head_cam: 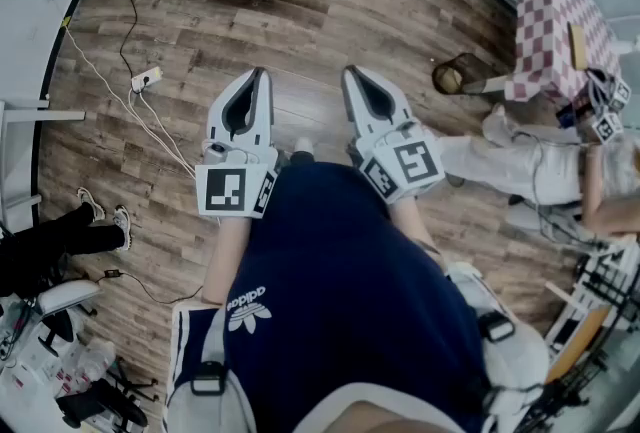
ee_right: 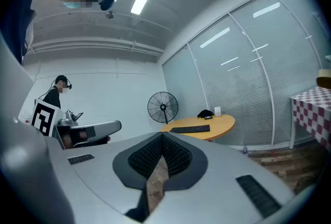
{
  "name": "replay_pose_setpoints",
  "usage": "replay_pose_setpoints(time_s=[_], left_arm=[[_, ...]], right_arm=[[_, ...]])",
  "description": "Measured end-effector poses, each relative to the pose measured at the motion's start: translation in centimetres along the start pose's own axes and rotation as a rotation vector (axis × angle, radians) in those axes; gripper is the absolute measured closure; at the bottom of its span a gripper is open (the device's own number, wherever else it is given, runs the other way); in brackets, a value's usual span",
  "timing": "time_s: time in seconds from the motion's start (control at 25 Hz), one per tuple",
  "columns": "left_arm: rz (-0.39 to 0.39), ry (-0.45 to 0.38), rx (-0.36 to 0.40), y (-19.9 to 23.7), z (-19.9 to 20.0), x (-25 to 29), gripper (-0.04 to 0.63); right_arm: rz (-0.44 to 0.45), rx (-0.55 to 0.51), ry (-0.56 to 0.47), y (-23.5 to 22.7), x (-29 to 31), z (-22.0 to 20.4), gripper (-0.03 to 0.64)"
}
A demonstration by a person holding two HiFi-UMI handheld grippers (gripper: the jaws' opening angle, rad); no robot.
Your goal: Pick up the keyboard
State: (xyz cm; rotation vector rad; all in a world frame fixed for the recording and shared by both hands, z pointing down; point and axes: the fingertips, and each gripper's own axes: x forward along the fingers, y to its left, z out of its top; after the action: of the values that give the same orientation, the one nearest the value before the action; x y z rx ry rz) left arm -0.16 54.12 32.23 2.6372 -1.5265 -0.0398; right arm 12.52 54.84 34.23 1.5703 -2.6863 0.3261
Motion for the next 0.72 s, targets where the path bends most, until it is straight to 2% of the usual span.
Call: replay_pose_setpoints(time_s=[0.2, 0.44, 0.6, 0.72], left_arm=[[0.023, 0.003, 0.008, 1.0, 0.0, 0.1, 0.592], [0.017, 0.011, 0.053, 2.3, 0.4, 0.2, 0.594], [-0.030, -0.011, 0.138, 2.7, 4.2, 1.0, 0.592], [-0.038, -0.029, 0.194, 3.7, 7.3, 2.0, 0.592]], right_arm=[[0.005, 0.000, 0.004, 0.1, 0.8, 0.0, 0.615], [0.019, -0.017, 0.008, 0.8, 1.8, 0.0, 0.615], [0.010, -0.022, 0.004, 0.7, 2.0, 0.4, 0.614], [0.005, -0.031, -0.001, 0.4, 2.2, 0.8, 0.614]])
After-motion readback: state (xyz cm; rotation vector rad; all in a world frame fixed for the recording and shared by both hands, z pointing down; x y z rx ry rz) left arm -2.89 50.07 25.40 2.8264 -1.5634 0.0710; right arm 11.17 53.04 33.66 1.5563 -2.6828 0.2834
